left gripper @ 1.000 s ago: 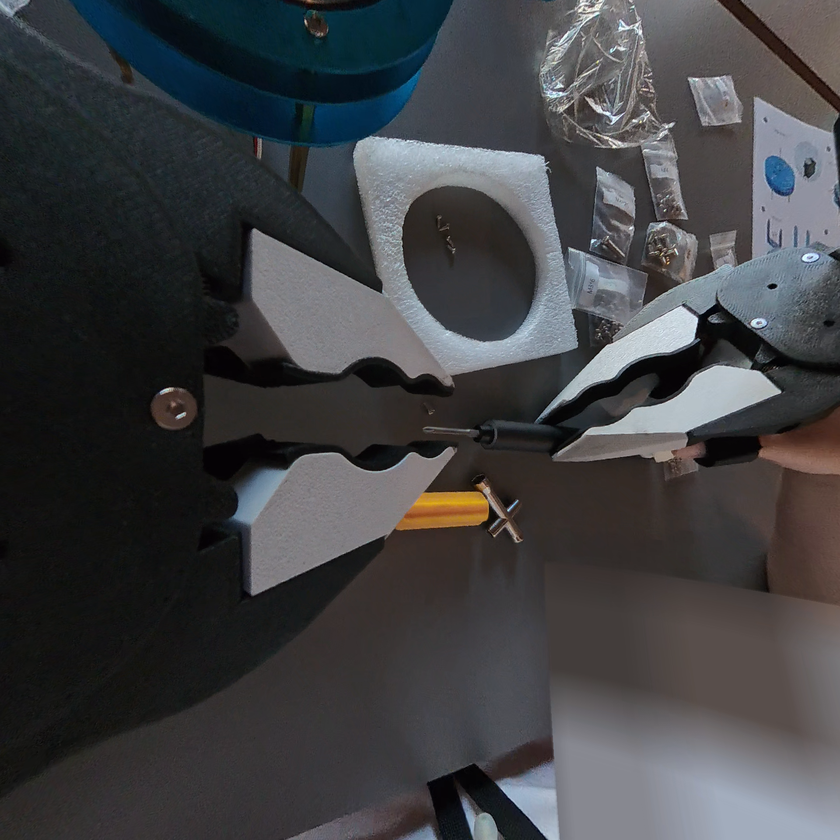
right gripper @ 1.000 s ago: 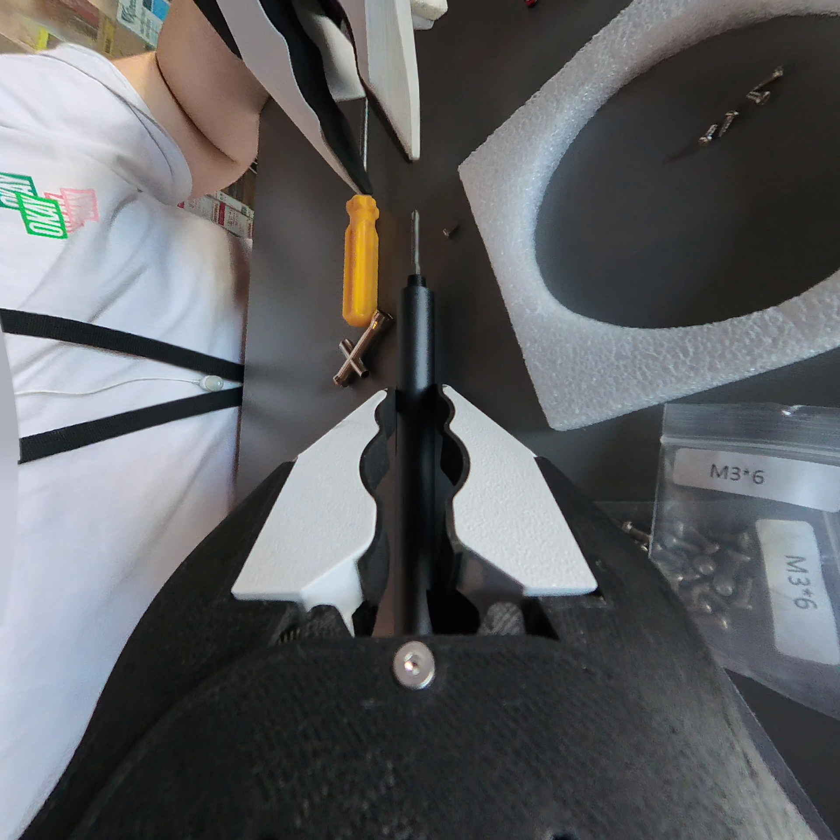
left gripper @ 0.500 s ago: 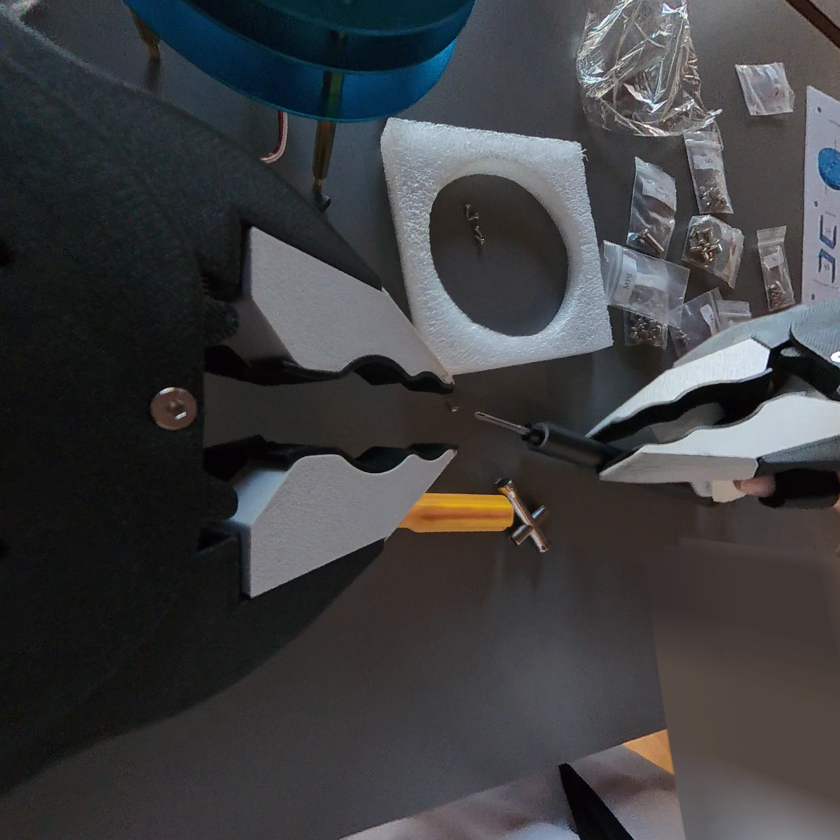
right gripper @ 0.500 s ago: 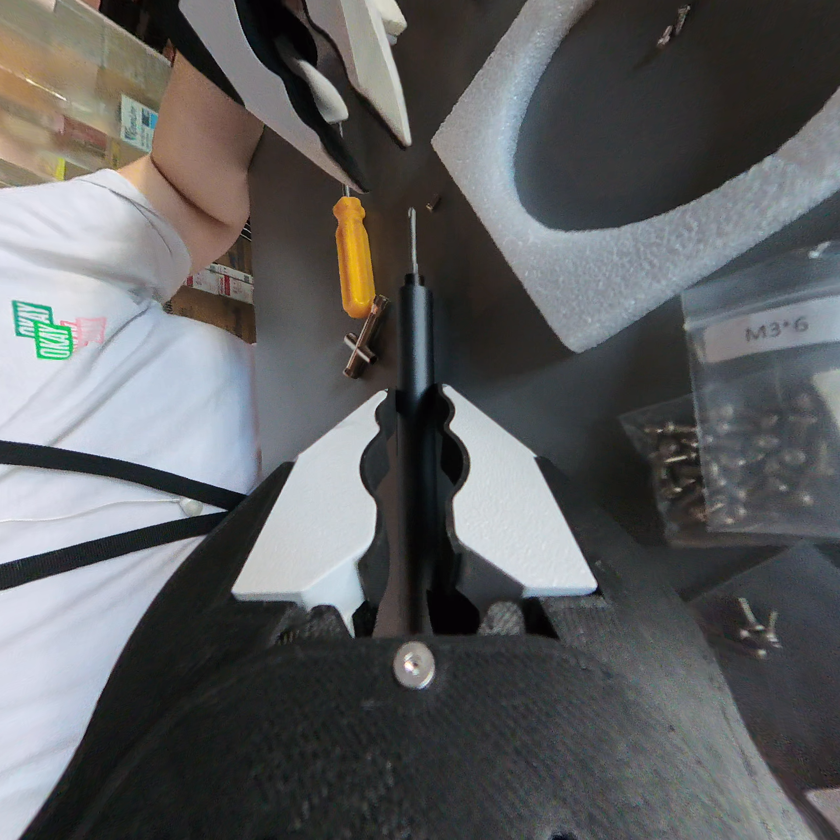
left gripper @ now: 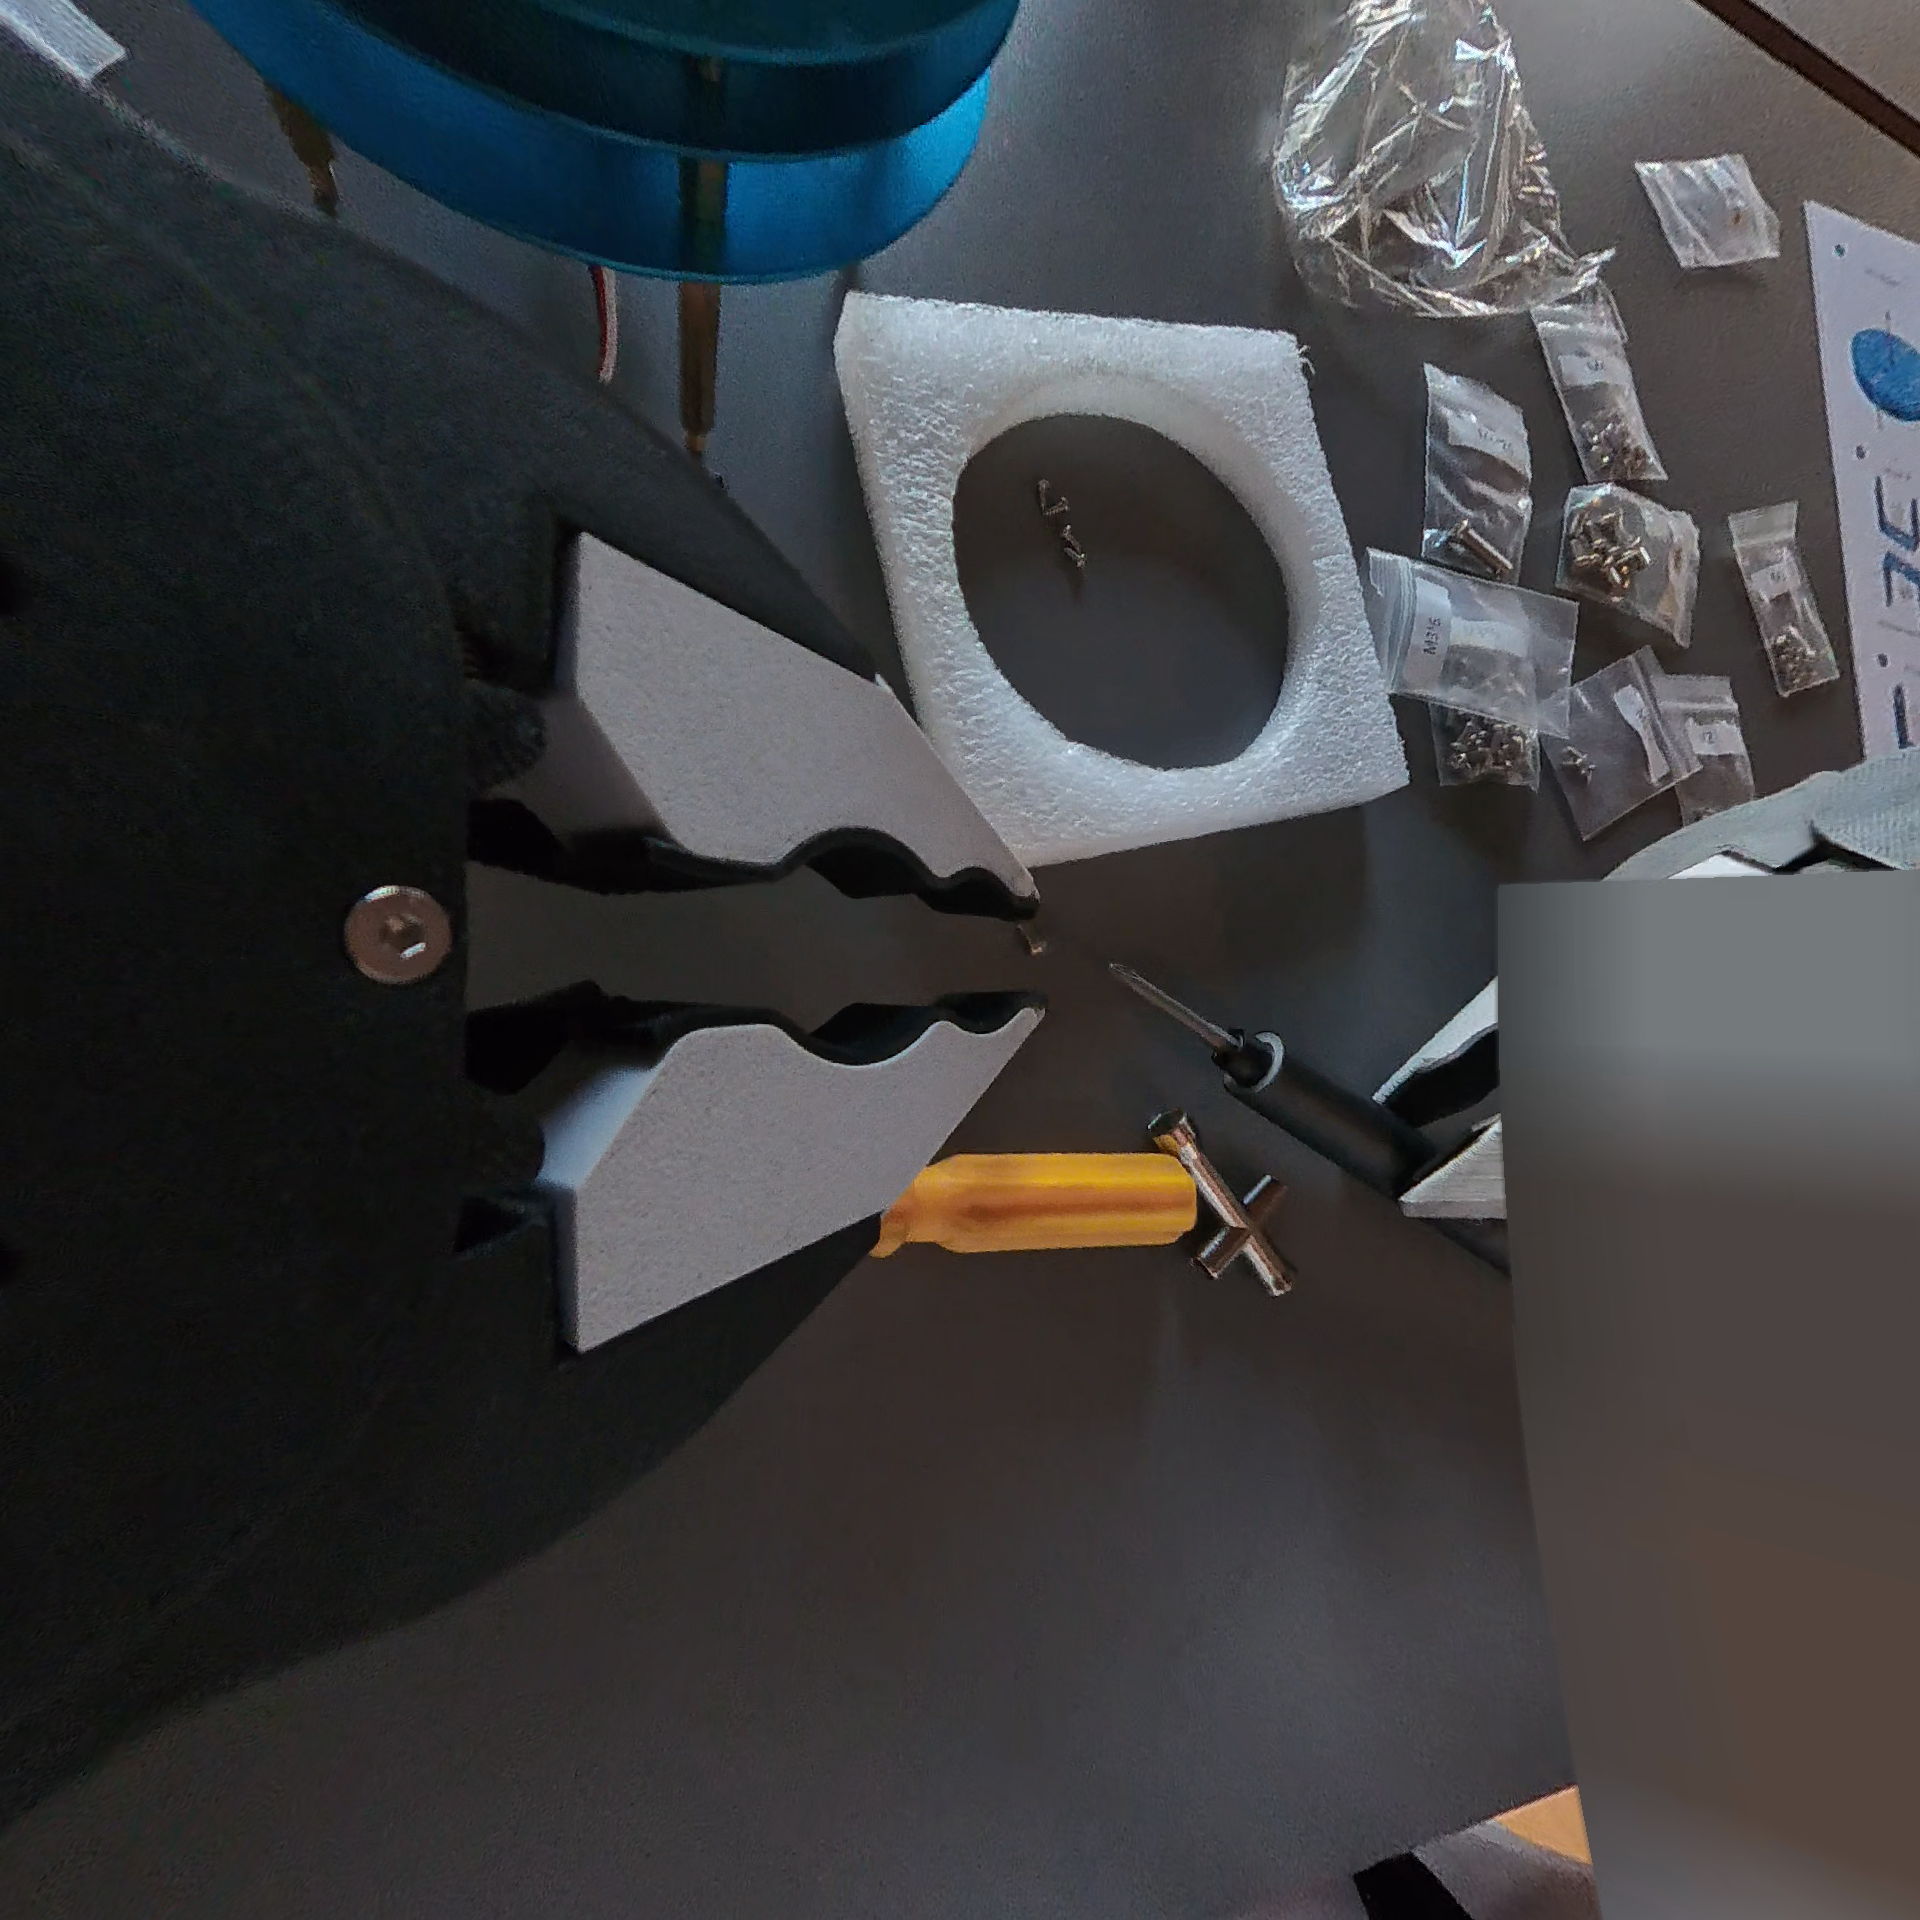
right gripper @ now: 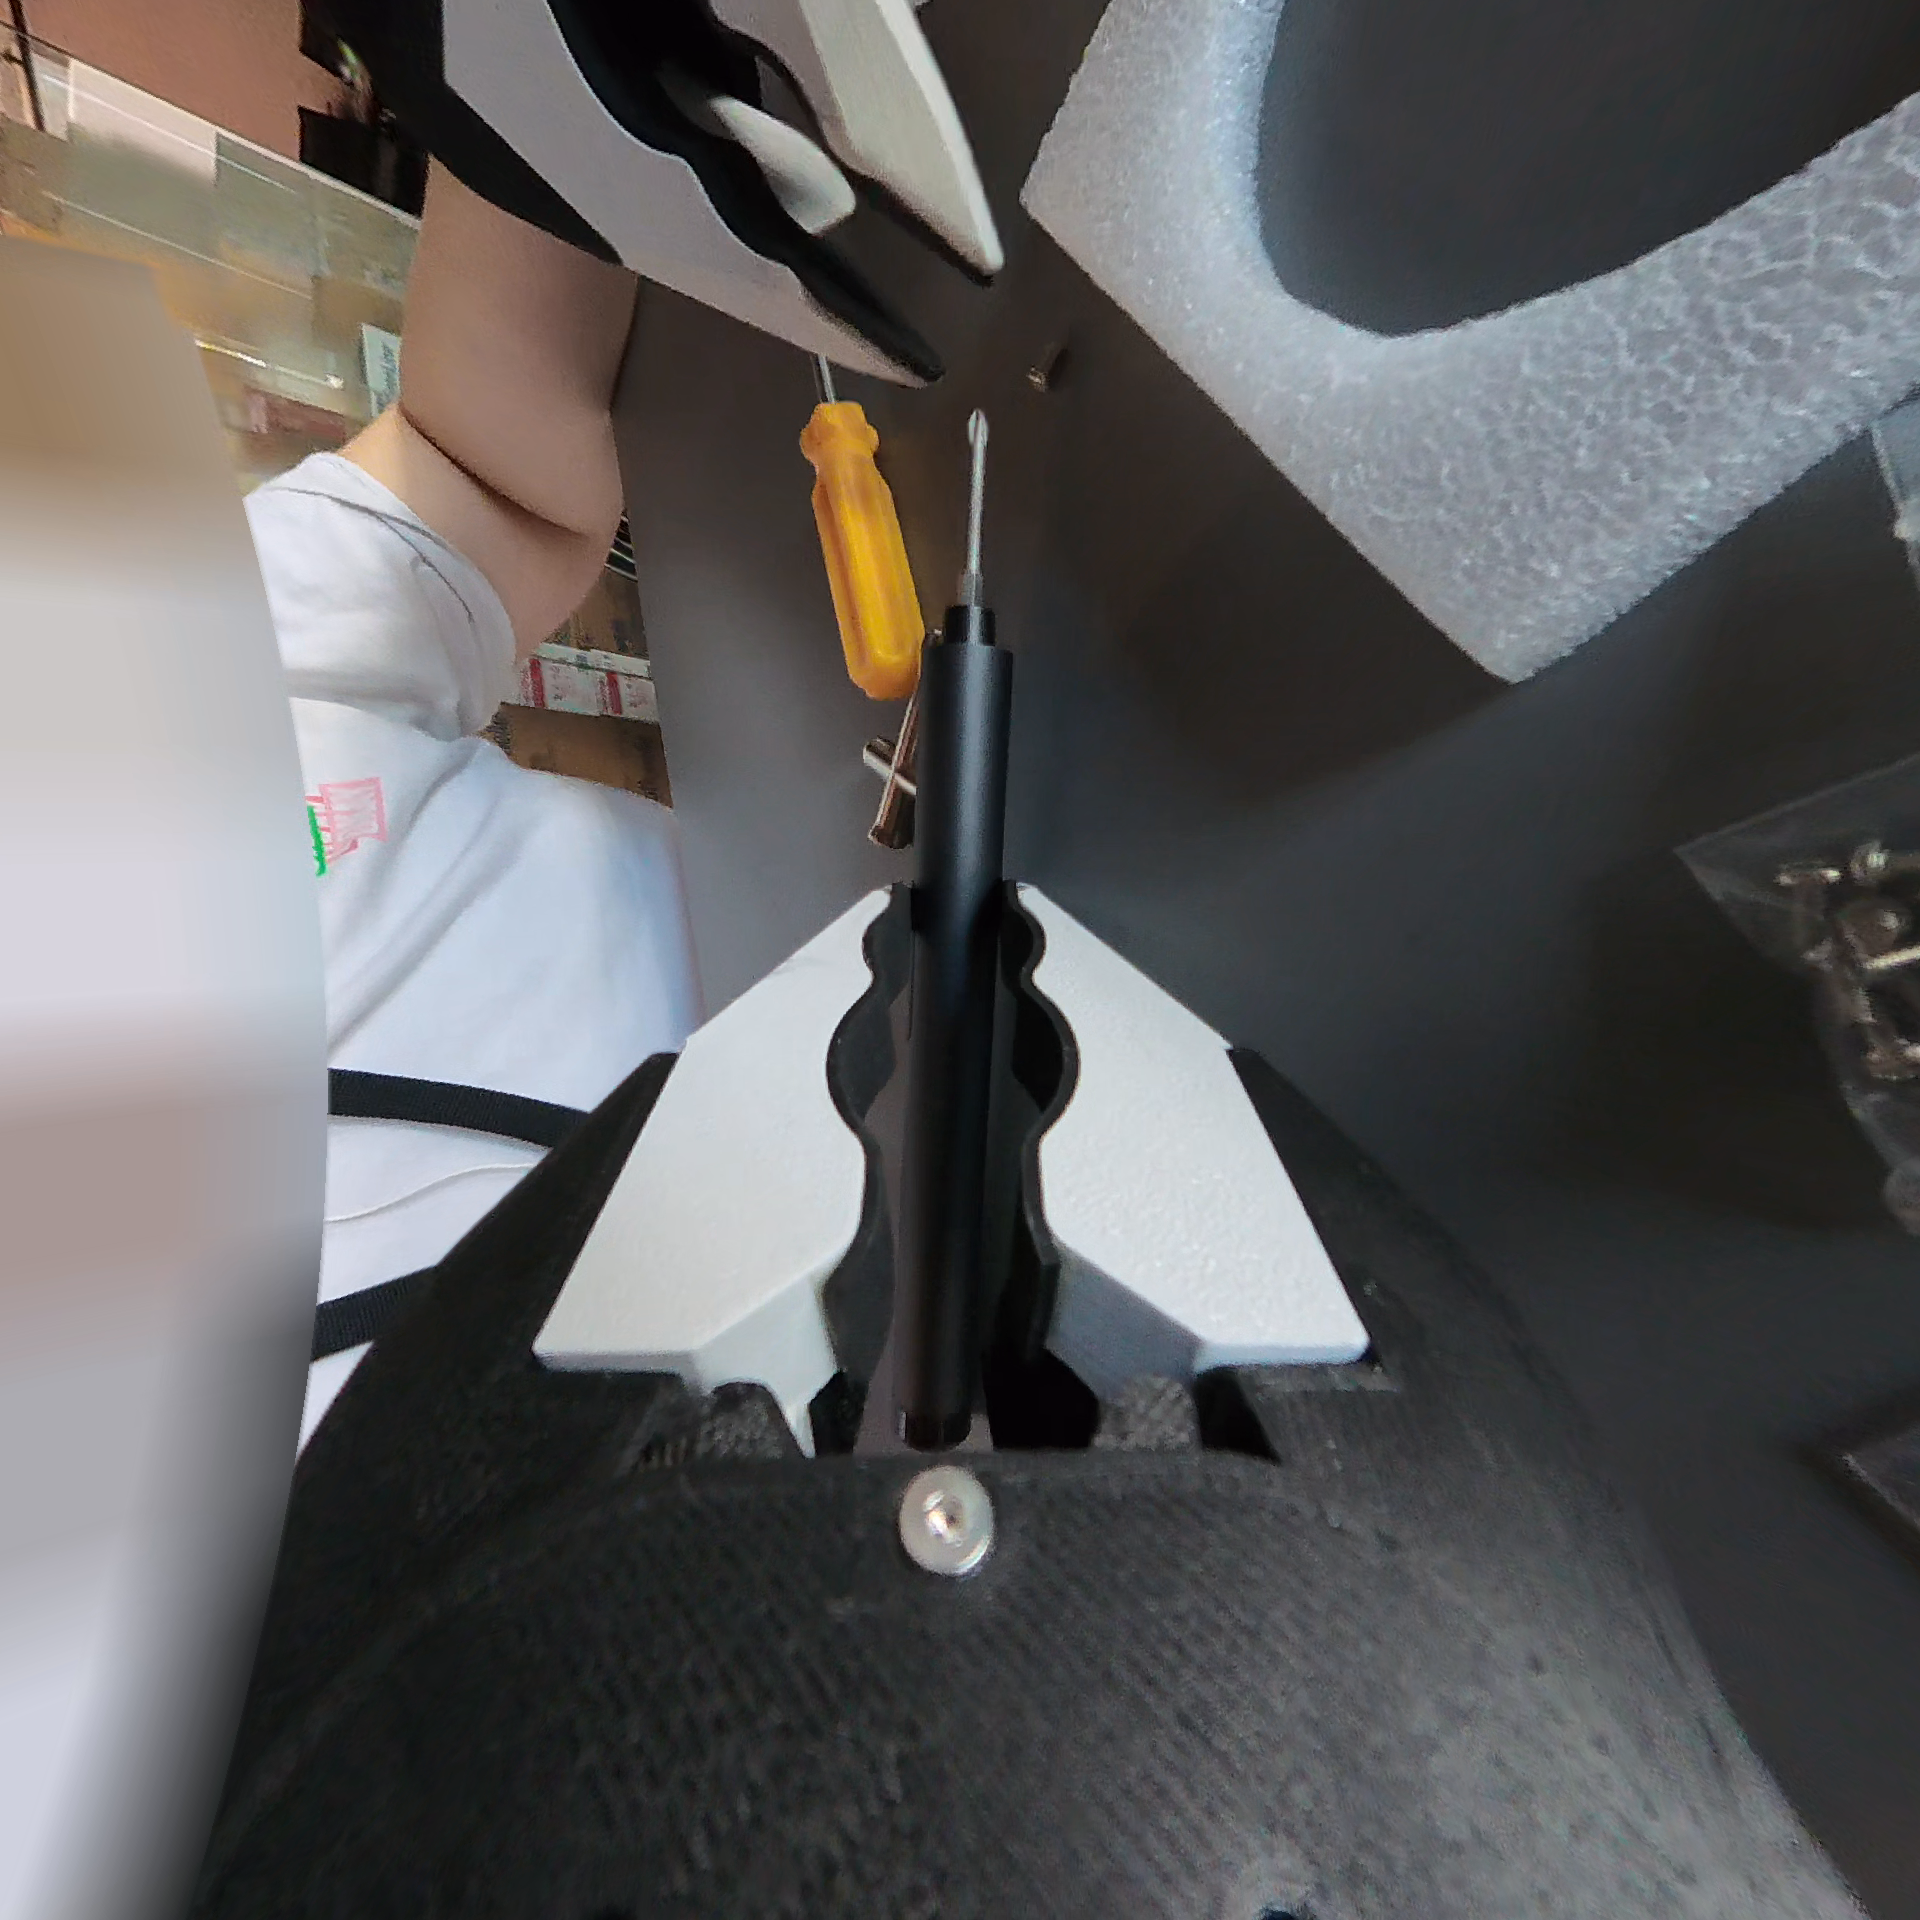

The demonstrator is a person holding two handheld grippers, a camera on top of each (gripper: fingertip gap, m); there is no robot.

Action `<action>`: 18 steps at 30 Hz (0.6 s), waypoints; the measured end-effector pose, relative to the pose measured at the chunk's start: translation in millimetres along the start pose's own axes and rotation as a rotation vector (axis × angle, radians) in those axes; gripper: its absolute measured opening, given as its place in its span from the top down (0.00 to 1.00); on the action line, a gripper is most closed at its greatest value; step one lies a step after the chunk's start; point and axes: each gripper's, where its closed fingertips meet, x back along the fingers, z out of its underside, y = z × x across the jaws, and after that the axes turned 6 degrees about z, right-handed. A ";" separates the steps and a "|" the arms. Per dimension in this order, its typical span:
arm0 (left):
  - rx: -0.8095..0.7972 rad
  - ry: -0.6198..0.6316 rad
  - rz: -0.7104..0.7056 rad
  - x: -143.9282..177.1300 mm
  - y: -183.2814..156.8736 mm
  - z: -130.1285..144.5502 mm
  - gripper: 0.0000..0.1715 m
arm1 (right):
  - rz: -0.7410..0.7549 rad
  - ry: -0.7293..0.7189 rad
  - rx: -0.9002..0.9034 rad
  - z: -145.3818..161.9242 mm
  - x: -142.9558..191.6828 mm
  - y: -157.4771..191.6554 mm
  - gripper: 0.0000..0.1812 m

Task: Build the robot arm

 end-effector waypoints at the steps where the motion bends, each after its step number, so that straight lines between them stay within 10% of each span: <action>1: -0.004 0.009 -0.001 -1.9 -0.1 0.7 0.92 | 0.016 0.003 0.008 1.1 0.5 -0.1 0.92; 18: -0.053 0.061 -0.044 -9.8 2.5 7.3 0.90 | 0.450 0.032 0.408 1.3 5.6 -13.5 0.91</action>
